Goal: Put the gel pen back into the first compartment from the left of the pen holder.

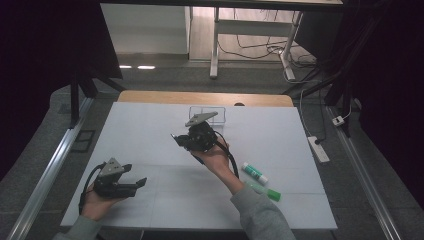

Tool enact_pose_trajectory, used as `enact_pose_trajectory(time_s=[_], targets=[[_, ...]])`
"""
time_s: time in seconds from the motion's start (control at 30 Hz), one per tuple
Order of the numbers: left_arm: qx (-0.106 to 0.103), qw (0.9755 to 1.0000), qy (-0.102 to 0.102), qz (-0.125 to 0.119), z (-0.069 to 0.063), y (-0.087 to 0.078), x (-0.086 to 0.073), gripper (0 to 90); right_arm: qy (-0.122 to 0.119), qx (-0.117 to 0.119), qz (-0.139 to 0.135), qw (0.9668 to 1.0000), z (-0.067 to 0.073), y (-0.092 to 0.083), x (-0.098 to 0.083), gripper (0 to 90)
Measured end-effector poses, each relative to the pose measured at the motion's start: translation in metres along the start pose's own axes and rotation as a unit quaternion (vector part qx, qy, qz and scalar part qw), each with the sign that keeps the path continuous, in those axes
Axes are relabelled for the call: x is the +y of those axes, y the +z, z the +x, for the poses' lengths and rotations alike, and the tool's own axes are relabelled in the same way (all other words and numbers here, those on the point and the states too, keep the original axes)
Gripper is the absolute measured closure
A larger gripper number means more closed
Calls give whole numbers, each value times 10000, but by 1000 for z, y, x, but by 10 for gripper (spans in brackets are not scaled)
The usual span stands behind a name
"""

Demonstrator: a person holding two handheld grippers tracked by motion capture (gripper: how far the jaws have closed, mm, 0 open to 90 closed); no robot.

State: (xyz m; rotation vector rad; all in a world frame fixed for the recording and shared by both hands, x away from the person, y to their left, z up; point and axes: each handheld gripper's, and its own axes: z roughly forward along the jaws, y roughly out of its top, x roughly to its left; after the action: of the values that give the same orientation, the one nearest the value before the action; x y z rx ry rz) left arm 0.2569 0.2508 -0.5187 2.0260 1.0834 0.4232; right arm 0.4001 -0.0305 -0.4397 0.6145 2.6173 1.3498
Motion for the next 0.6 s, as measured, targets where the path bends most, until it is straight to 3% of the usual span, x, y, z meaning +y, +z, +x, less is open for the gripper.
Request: enact_pose_trajectory(time_s=[0.3, 0.6], targets=[[3, 10000, -2, -5, 0, 0, 0, 214, 68, 69, -289, 9995, -6, -13, 7, 802], [-2, 10000, -11, -8, 0, 0, 0, 214, 140, -74, -523, 9985, -14, -26, 13, 802]])
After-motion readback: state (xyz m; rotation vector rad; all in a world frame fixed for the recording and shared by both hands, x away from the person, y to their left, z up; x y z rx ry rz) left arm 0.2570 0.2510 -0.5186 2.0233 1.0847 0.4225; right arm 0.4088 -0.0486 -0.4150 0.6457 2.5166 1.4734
